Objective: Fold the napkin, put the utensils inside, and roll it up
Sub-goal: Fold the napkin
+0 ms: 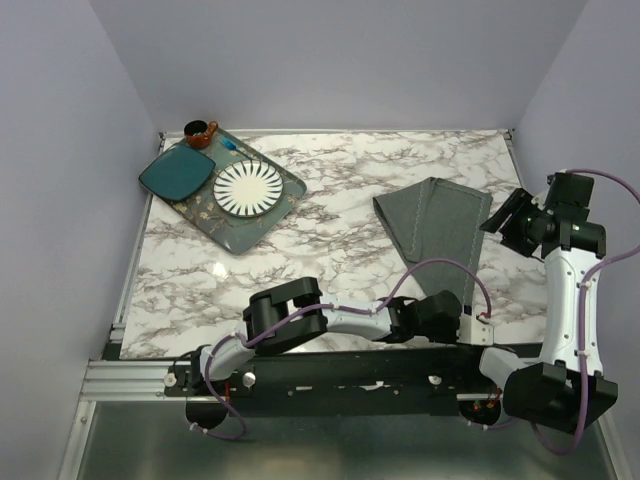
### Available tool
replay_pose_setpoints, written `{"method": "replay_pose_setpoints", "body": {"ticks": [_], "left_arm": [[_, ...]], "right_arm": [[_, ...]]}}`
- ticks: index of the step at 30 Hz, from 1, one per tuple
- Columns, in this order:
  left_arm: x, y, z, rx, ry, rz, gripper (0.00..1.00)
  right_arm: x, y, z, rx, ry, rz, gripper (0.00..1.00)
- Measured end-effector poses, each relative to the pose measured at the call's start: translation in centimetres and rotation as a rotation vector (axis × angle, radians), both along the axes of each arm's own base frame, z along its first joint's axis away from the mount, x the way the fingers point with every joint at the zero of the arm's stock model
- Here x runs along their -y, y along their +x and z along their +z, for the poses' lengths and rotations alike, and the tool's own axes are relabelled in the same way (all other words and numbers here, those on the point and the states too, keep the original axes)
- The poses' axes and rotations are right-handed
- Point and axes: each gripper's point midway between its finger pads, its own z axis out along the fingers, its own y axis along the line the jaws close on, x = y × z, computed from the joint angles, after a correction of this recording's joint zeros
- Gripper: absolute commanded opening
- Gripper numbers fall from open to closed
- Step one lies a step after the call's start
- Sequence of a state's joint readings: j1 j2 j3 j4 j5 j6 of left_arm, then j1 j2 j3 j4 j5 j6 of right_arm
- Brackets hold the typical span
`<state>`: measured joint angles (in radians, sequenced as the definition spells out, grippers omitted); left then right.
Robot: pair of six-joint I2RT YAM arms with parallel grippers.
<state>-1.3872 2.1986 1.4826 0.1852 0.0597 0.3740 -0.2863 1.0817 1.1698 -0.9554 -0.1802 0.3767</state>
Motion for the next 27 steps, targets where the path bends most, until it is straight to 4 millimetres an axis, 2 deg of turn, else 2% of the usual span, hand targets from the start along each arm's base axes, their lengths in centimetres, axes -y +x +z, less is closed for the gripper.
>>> {"method": "replay_pose_setpoints", "body": {"ticks": [5,8,11,17,19,22,25,26,27], "left_arm": [[-0.9,-0.2,-0.8,-0.012,-0.029,0.014,0.51],[-1.7,-0.4,-1.7,-0.016,-0.012,0.015,0.53],[-1.8,-0.4,-1.7,-0.014,-0.020,0.014,0.55],[-1.7,-0.4,-1.6,-0.014,-0.023,0.015,0.54],[-1.7,-0.4,-1.6,-0.016,-0.023,0.016,0.52],[-1.5,-0.4,-1.6,-0.024,-0.030,0.021,0.45],[-1.3,-0.4,-1.8,-0.035,-0.037,0.027,0.29],[-1.1,-0.4,-1.8,-0.039,-0.042,0.029,0.21],[-1.0,-0.3,-1.9,-0.043,-0.044,0.033,0.18]], "right_arm": [[1.1,0.4,-0.1,0.001,0.095,-0.037,0.68],[2.7,1.4,-0.1,-0.008,0.147,-0.075,0.68],[3.6,2.4,0.5,-0.001,0.167,-0.087,0.68],[4.5,3.9,4.7,0.100,0.117,-0.068,0.68],[4.5,4.0,5.3,0.115,0.110,-0.063,0.68],[4.3,4.0,5.1,0.110,0.121,-0.057,0.68],[4.0,3.9,4.9,0.107,0.136,-0.045,0.68],[4.0,3.9,4.9,0.106,0.139,-0.044,0.68],[3.9,3.9,4.8,0.106,0.141,-0.042,0.68]]}}
